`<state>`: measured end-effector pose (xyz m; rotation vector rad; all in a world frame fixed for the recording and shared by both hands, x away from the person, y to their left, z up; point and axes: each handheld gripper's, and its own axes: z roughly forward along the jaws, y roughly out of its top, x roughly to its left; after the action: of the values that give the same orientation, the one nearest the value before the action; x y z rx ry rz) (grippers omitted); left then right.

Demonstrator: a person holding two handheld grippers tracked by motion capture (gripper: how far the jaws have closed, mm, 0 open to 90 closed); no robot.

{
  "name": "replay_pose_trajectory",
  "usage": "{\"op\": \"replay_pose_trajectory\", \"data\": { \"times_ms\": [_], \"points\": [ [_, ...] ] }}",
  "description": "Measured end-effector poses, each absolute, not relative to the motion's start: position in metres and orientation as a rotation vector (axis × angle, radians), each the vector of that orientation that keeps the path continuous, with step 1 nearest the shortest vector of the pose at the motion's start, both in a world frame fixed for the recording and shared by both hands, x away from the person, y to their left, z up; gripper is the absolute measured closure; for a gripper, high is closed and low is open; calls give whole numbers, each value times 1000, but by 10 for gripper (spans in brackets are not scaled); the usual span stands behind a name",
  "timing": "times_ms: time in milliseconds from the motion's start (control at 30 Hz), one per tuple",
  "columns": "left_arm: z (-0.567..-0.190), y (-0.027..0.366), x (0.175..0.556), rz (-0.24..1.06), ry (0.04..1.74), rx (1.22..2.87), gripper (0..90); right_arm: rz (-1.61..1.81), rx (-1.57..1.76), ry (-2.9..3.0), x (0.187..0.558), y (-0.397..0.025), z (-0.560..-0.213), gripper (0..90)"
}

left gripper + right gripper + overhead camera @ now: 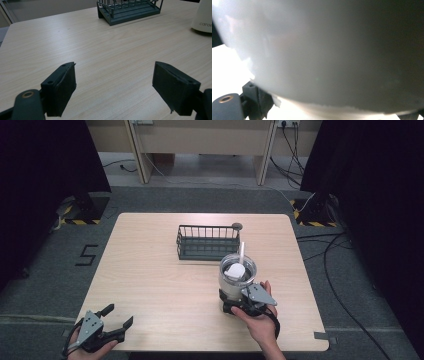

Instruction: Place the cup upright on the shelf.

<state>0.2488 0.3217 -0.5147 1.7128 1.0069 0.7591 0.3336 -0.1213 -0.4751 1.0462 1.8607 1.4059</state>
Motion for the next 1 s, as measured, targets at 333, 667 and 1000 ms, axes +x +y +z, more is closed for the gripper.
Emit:
{"op": "replay_pose_trajectory", "data": {
  "times_ms": [333,667,1000],
  "points": [
    [-515,322,249,763,1010,1712,184,1432,1017,1805,340,-120,-452,103],
    [-515,322,249,759,1010,1710,186,1444,1005,1750,353,-120,-429,103],
    [-515,322,249,759,1007,1712,187,1437,1001,1740,369,-116,-416,103]
  ]
}}
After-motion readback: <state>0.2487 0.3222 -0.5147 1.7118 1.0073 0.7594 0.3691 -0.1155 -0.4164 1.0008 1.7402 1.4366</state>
